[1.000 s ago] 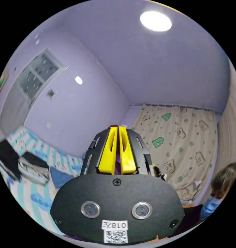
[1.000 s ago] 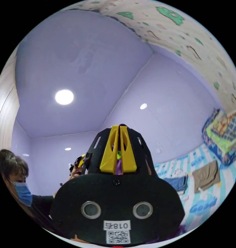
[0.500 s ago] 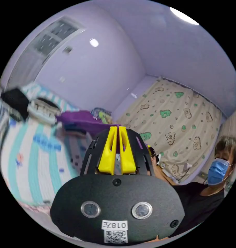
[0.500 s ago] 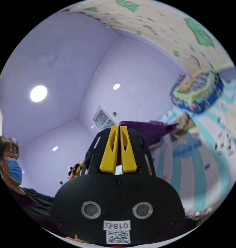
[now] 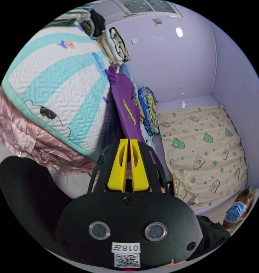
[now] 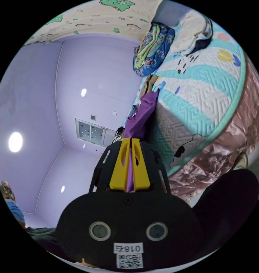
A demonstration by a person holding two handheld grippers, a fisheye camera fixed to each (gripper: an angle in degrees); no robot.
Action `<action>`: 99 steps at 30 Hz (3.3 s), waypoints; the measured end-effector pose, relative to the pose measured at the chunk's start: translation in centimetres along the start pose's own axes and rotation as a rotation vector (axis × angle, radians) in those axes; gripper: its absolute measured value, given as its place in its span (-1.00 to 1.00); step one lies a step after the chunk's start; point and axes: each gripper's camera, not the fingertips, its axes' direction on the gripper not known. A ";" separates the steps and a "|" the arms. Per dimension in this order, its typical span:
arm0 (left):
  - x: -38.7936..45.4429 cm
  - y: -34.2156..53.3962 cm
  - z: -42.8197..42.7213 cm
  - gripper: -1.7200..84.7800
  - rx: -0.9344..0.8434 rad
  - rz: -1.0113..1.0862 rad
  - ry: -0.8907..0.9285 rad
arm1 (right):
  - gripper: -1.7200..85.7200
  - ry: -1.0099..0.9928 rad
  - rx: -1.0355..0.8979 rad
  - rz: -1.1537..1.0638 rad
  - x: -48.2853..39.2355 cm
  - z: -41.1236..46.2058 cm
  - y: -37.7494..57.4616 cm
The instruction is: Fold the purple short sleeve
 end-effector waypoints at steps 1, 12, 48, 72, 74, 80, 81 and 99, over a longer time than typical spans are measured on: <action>1.3 -0.1 0.2 -0.98 -0.025 0.049 -0.019 | -0.96 -0.003 -0.011 -0.014 -1.0 -0.2 -0.9; 3.2 2.0 1.6 -0.98 -0.269 0.156 -0.265 | -0.96 0.386 -0.334 -0.026 -4.8 2.1 -7.5; 6.1 -27.5 38.4 -0.96 -0.091 0.112 -0.655 | -0.86 0.649 -0.306 -0.203 -9.0 33.0 -45.1; 38.9 -15.0 68.9 -0.75 -0.147 0.706 -0.423 | -0.80 0.350 -0.231 -0.185 -9.6 7.5 -34.0; 44.0 -11.8 77.8 -0.74 -0.269 0.868 -0.391 | -0.82 0.311 -0.174 -0.214 -8.5 5.0 -32.0; 53.3 -0.8 103.4 -0.71 -0.582 1.160 -0.416 | -0.91 0.347 0.079 -0.212 -5.0 -0.9 -29.0; 54.1 0.4 107.1 -0.70 -0.593 1.177 -0.465 | -0.91 0.360 0.102 -0.213 -4.9 -1.4 -28.7; 52.6 -3.2 124.1 -0.91 -0.584 0.939 -0.626 | -0.96 0.406 0.139 -0.269 -0.2 -2.2 -26.9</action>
